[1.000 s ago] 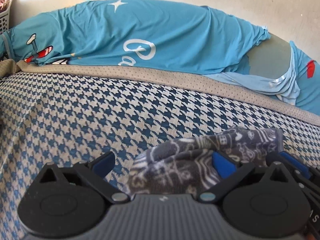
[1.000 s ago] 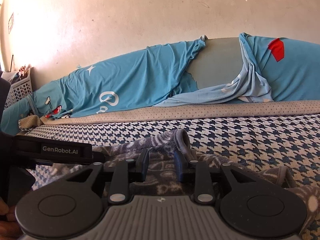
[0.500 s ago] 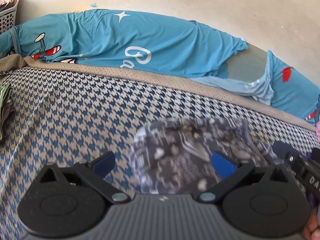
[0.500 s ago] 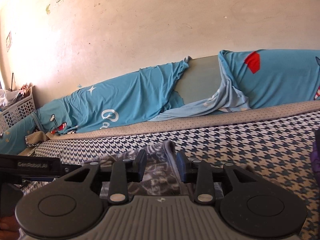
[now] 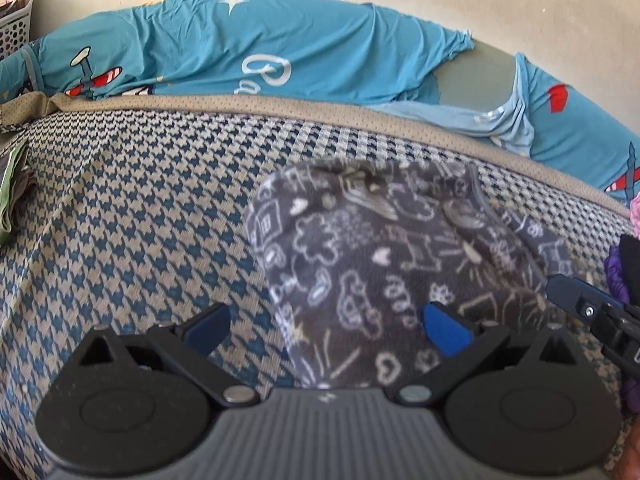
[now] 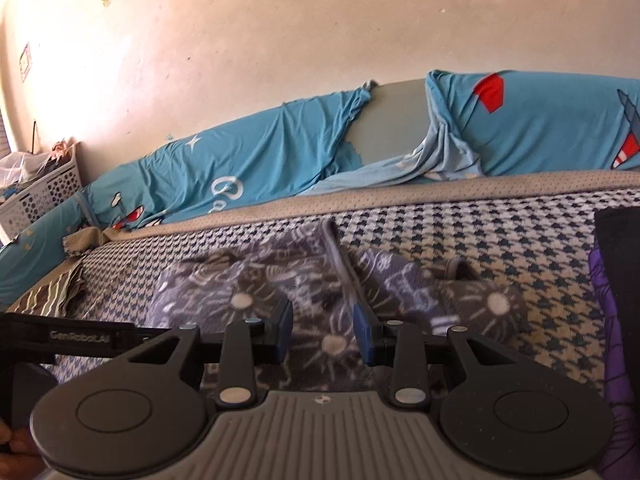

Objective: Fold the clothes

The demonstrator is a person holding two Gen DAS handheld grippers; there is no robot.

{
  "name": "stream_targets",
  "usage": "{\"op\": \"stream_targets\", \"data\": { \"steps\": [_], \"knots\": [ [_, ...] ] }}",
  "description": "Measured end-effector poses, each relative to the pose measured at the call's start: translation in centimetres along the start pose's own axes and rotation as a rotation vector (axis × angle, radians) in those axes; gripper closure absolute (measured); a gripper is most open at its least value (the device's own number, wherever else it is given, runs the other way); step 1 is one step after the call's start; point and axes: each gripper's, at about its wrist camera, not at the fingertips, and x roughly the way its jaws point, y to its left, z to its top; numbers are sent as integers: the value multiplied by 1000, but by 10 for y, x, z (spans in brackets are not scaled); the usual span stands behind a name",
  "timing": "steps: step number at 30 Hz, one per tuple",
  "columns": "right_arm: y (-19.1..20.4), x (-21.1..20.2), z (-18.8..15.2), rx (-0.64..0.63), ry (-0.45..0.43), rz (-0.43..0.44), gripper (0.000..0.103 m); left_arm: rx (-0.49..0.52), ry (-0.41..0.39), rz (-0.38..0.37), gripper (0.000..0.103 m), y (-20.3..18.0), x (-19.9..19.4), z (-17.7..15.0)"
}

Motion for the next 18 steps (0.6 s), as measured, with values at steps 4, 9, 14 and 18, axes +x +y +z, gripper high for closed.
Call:
{"op": "stream_targets", "data": {
  "steps": [4,9,14,18],
  "knots": [
    [7,3,-6,-31,28,24,70,7,8,11,0,-1,8,-6],
    [7,21,-14,-42,105,7,70,16,17,12,0,-3,16,-13],
    [8,28,-17,-68,123,-9,69,18,7,15,0,-2,20,-21],
    [8,31,-19,-69,133,-12,69,28,-1,21,0,-2,21,-27]
  ]
}}
